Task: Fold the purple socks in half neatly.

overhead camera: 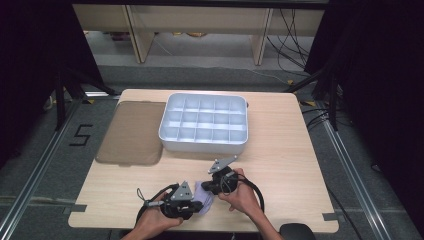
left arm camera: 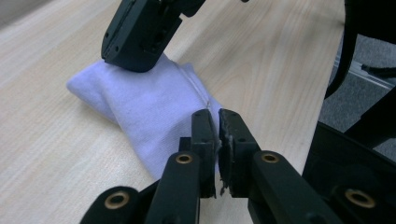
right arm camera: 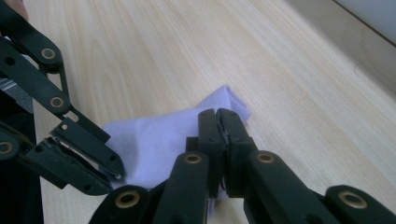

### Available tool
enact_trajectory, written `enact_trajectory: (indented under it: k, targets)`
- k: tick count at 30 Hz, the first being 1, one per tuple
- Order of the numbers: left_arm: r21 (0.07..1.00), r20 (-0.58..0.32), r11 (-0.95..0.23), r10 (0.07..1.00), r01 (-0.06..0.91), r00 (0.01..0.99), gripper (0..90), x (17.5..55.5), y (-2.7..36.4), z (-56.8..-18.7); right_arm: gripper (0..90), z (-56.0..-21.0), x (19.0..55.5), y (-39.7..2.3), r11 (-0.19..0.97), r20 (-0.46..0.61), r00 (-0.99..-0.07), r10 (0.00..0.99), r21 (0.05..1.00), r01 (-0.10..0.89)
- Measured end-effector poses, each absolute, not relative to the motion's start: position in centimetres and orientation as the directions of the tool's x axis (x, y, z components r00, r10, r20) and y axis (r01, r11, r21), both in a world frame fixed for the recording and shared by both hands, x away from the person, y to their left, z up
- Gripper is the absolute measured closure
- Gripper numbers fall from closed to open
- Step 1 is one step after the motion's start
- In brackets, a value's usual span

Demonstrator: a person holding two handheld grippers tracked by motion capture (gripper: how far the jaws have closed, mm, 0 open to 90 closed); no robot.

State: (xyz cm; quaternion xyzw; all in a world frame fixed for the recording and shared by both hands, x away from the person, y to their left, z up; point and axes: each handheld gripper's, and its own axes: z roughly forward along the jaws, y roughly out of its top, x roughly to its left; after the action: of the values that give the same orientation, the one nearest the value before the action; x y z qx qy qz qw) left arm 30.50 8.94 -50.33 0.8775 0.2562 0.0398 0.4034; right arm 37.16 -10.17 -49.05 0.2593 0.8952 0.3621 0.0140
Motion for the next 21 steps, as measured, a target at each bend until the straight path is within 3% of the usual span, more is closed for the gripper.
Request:
enact_trajectory:
  k: [12,16,18,20,21]
  targets:
    - [0.726,-0.174,-0.513,0.508,0.458,0.844,85.2,31.3,10.4,-50.4,89.0,-48.9,36.0,-11.1,0.603,0.16,-0.857,0.489,0.649,0.465]
    - [0.728,-0.14,-0.526,0.513,0.439,0.847,84.7,31.6,10.5,-50.3,88.2,-48.8,35.7,-11.4,0.616,0.147,-0.865,0.48,0.646,0.452]
    - [0.727,-0.166,-0.508,0.524,0.463,0.835,84.4,31.8,10.7,-50.4,82.1,-48.7,35.6,-11.5,0.616,0.154,-0.862,0.483,0.639,0.46]
    - [0.728,-0.17,-0.505,0.523,0.464,0.835,84.5,31.8,10.6,-50.5,65.2,-48.3,35.5,-11.8,0.584,0.157,-0.835,0.527,0.648,0.49]
    - [0.726,-0.151,-0.522,0.515,0.448,0.844,84.5,31.8,10.6,-50.4,63.1,-48.0,35.7,-11.9,0.595,0.148,-0.837,0.527,0.639,0.488]
